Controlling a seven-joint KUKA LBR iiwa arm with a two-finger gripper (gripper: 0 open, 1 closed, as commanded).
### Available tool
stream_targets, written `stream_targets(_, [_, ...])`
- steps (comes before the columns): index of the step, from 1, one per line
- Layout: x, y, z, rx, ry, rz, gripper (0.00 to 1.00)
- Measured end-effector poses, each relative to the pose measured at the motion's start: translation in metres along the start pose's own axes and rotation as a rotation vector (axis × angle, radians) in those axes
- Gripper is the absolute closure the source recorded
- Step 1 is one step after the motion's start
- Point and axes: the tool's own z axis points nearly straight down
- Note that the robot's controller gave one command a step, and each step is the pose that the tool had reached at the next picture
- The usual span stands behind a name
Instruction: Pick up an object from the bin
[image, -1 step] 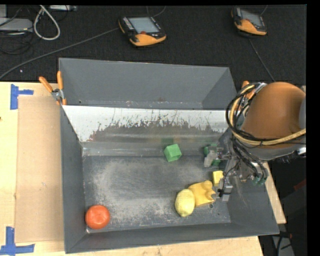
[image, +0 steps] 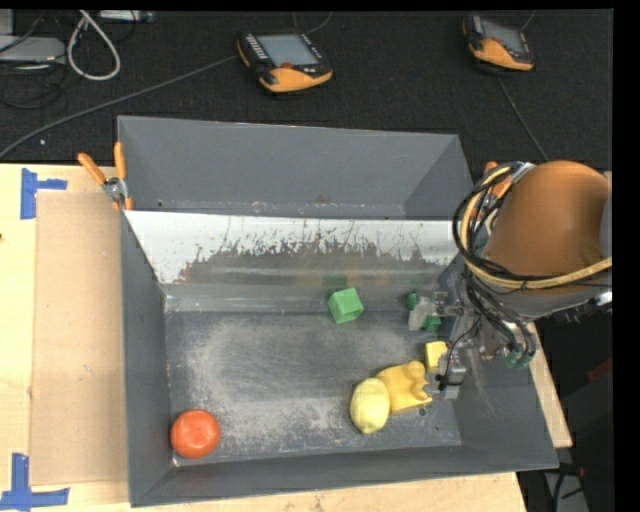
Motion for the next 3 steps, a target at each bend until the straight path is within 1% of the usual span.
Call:
stream_targets(1, [0.007,0.000,0.051,0.000,-0.003,-0.210,0.00])
stream_targets(2, [0.010,0.005,0.074,-0.002,0.004,-0.233,0.00])
stream_targets(3, [-0.002,0.006,0.072,-0.003,0.004,-0.464,0.00])
